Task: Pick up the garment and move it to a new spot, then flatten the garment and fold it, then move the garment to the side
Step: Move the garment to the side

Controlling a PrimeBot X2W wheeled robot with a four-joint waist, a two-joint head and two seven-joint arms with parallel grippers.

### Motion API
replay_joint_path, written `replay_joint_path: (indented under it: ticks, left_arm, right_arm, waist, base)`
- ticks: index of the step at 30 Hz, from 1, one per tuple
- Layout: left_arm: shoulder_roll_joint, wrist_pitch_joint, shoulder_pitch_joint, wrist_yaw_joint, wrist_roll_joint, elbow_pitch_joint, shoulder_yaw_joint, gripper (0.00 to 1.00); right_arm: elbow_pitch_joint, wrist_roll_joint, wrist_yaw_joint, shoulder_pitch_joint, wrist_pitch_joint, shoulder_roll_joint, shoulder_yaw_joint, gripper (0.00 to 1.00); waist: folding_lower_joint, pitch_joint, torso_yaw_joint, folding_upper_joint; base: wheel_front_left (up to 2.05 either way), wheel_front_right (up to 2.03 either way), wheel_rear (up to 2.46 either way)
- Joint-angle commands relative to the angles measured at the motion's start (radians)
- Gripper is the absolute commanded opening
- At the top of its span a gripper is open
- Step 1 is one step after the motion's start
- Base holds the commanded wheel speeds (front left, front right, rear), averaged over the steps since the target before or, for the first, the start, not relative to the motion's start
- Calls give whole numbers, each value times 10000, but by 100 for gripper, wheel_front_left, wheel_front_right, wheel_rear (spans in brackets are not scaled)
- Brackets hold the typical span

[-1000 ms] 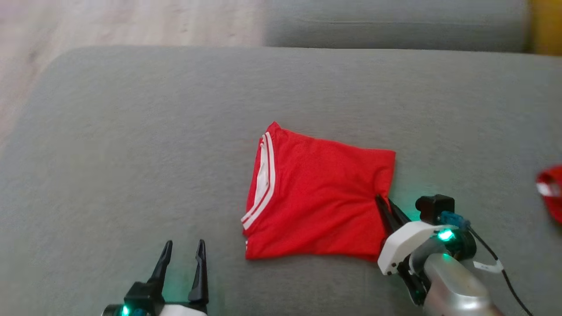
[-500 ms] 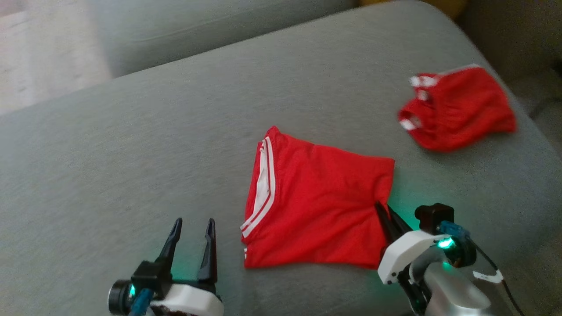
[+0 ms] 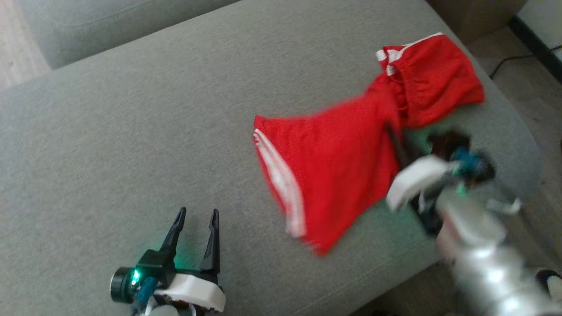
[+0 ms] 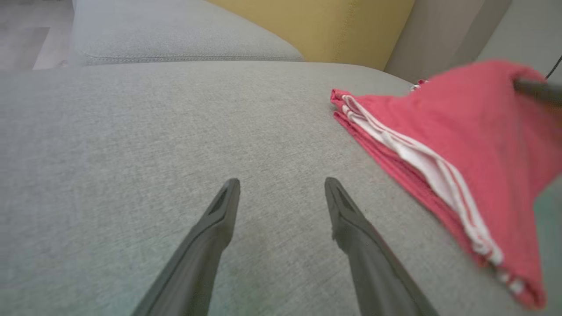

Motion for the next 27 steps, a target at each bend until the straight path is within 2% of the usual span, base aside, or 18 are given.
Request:
replay_joint_path:
  ticks: [1,5,6,11,13,15,17,20,23,27]
  left_arm:
    - [12,-97,-372,17,149,-225,306,100]
    - [12,-97,-453,24,371,-183,452,100]
    - [12,-97,-453,24,371,-183,452,100]
    - [12,-97,-595,-2,621,-156,780,100]
    - [12,-97,-639,-2,697,-181,895,100]
    - [12,-97,-690,-1,731,-195,1002,100]
    - [12,-97,-760,-3,780,-187,1122,100]
    - [12,-97,-828,14,824,-182,1312,100]
    - [12,-97,-823,94,791,-235,1452,100]
    - [12,-97,-795,259,747,-320,1652,100]
  right_arm:
    - [-257,-208,-9,-801,-64,-187,43,0]
    - [543,-832,-9,-2209,-64,-945,-626,0]
    - [543,-832,-9,-2209,-64,-945,-626,0]
    - [1423,-2316,-9,-3396,-64,-2248,-2323,0]
    - [1487,-3051,-9,-3518,-64,-2521,-3224,100]
    - [1311,-3632,-9,-3529,-64,-2426,-4104,100]
    - [745,-4032,-9,-3428,-64,-2033,-4699,100]
    - [-182,-4334,-9,-3012,-64,-1228,-4958,100]
    - [-1039,-4160,-9,-2455,-64,-528,-4655,100]
    - [-2179,-3405,-9,-1425,-64,-25,-3594,100]
  waist:
    - [-1,174,223,0]
    - [-1,434,547,0]
    - [-1,434,547,0]
    - [-1,644,843,0]
    - [-1,677,887,0]
    - [-1,695,891,0]
    - [-1,695,873,0]
    - [-1,647,851,0]
    - [-1,564,927,0]
    - [-1,432,1285,0]
  base:
    - [0,0,0]
    - [0,0,0]
    - [0,0,0]
    - [0,0,0]
    - [0,0,0]
    - [0,0,0]
    - [0,0,0]
    - [0,0,0]
    - [0,0,0]
    - [0,0,0]
